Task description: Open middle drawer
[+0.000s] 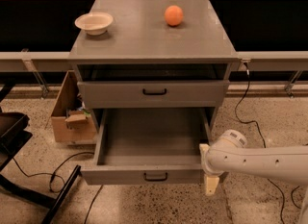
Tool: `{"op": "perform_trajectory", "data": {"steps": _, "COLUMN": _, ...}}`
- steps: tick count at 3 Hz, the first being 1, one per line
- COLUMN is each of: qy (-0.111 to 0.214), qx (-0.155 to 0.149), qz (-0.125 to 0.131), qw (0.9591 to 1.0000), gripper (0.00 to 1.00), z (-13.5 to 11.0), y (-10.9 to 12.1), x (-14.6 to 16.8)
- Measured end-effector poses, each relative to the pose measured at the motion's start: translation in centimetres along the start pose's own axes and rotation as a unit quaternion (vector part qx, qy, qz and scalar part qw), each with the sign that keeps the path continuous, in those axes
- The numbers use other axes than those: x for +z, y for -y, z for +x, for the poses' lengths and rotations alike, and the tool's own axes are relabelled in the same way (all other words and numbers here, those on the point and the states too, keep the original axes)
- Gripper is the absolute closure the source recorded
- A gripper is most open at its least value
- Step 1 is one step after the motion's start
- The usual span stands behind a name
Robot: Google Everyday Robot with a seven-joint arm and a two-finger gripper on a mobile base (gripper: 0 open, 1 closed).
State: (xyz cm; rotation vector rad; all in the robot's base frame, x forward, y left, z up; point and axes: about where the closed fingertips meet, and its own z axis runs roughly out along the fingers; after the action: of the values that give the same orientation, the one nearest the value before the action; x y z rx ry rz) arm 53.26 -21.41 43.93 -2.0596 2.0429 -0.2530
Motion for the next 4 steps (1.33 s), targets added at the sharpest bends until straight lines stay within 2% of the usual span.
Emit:
{"op": "perform_trajectory", "data": {"steps": 1, "qy": 0.0, "qx": 0.0, "qz": 0.0, "qw": 1.0, "gripper": 0.0, "z": 0.0, "y": 0.0, "x": 0.0}}
{"op": "perform_trajectory", "data": {"steps": 2, "qy": 0.008, "qx": 0.004, "qz": -0.014, "qw": 0.9999, "gripper": 0.0, "z": -0.6, "y": -0.2, "x": 0.6}}
{"op": "perform_trajectory", "data": {"steps": 3, "qy": 0.012, "qx": 0.035, "qz": -0.066, "qw": 0.9972, "gripper": 0.14, "z": -0.8, "y": -4.9, "x": 1.4}}
{"op": "perform_trajectory", "data": {"steps": 4, "qy": 0.007, "qx": 0.059, "qz": -0.111, "qw": 0.9921, "gripper": 0.38, "z": -0.4, "y": -9.7, "x": 1.2}}
